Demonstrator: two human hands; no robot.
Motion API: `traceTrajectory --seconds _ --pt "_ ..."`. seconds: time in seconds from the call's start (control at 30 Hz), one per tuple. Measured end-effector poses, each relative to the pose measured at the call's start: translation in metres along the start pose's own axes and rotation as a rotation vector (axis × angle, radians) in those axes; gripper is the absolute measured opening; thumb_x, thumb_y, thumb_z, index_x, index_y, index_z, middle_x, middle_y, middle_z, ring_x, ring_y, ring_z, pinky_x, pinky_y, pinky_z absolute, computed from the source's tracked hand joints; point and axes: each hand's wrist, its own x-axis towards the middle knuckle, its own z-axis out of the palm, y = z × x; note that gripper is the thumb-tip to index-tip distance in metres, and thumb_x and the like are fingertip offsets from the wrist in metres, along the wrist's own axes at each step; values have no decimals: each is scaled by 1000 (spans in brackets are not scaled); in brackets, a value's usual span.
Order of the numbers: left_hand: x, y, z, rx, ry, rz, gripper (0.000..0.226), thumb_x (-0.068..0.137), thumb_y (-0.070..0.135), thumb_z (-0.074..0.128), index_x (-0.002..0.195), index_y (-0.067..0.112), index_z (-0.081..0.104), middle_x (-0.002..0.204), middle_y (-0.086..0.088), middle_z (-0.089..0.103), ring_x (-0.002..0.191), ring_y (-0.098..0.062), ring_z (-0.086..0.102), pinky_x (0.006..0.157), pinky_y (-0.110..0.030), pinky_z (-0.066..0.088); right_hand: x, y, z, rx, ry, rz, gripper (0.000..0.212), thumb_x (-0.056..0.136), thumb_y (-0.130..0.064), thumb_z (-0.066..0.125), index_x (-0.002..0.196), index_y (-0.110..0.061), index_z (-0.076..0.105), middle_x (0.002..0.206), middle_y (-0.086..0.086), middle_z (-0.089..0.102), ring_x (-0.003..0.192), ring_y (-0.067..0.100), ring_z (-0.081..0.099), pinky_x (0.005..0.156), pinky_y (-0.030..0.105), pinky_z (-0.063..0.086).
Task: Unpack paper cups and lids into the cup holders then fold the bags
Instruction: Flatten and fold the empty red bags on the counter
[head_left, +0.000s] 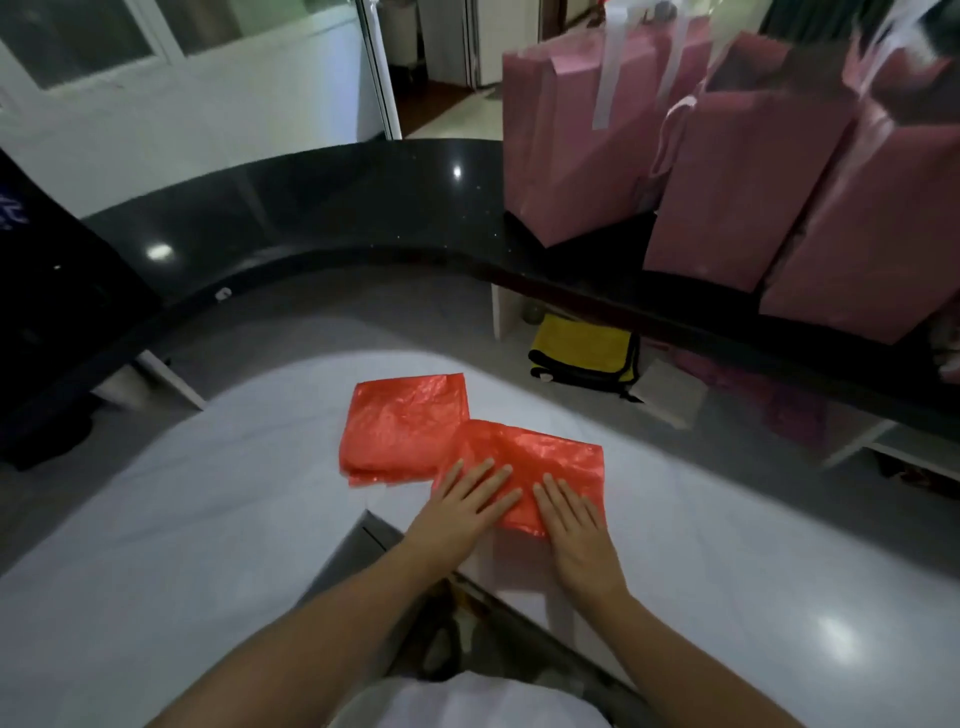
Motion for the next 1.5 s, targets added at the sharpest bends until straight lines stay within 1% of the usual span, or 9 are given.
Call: traceTrajectory --seconds 0.07,0.27,0.47,0.57,0.7,0.8,1.1,1.2,1.5 --pt "13 -30 -11 -20 137 32 78 77 11 82 148 22 51 156 -9 43 143 -34 42 113 -62 34 26 -16 -16 29 144 -10 64 92 -22 29 155 -13 36 162 9 33 148 31 32 118 51 29" --pt "11 -137 -11 6 234 7 58 93 32 56 149 23 49 158 -9 40 146 -36 37 116 -61 31 130 -69 -42 -95 257 -116 62 93 -15 38 154 -17 40 161 8 34 149 32 30 118 48 22" --pt "-23 -198 42 -99 -115 -153 70 98 30 55 158 39 20 167 -6 18 153 -35 16 121 -56 19 193 -102 5 -268 -289 -84 72 102 -28 39 161 -34 -2 169 5 -12 155 29 -12 123 47 -11" --pt "-44 -201 68 -17 -197 -119 61 92 61 45 149 41 45 156 -3 45 141 -32 46 110 -53 42 191 -107 27 -183 -444 -48 73 95 -62 35 160 -39 8 170 4 -8 156 28 -8 122 54 -10" --pt "-34 -202 71 -204 -2 -282 56 100 58 28 151 40 42 165 -4 24 153 -34 20 124 -52 14 197 -113 22 155 -26 129 52 99 -54 40 140 -25 55 151 7 43 139 29 42 115 45 31" --pt "-18 -206 71 -335 -90 -467 56 102 62 15 156 50 17 168 2 -11 155 -33 -12 121 -57 -5 214 -118 12 467 59 409 45 100 -28 55 141 -10 52 138 10 54 128 30 52 106 37 42" --pt "-17 -207 99 -475 -184 -512 57 104 59 23 158 47 13 169 -3 -11 154 -36 -13 124 -54 4 252 -124 3 1062 25 897 50 86 -22 74 130 -10 53 115 12 68 104 31 67 96 47 55" --pt "-16 -209 104 -511 -169 -498 56 104 58 23 158 47 11 169 -2 -12 153 -36 -16 125 -53 0 249 -120 -2 1155 -94 915 35 85 -20 77 116 -9 67 101 9 73 91 26 71 74 37 60" --pt "18 -210 106 -713 17 -302 63 103 58 31 159 44 7 168 3 -16 155 -25 -7 125 -46 10 213 -91 -10 998 15 879 25 89 -12 71 113 -16 63 98 1 70 86 17 68 76 31 56"
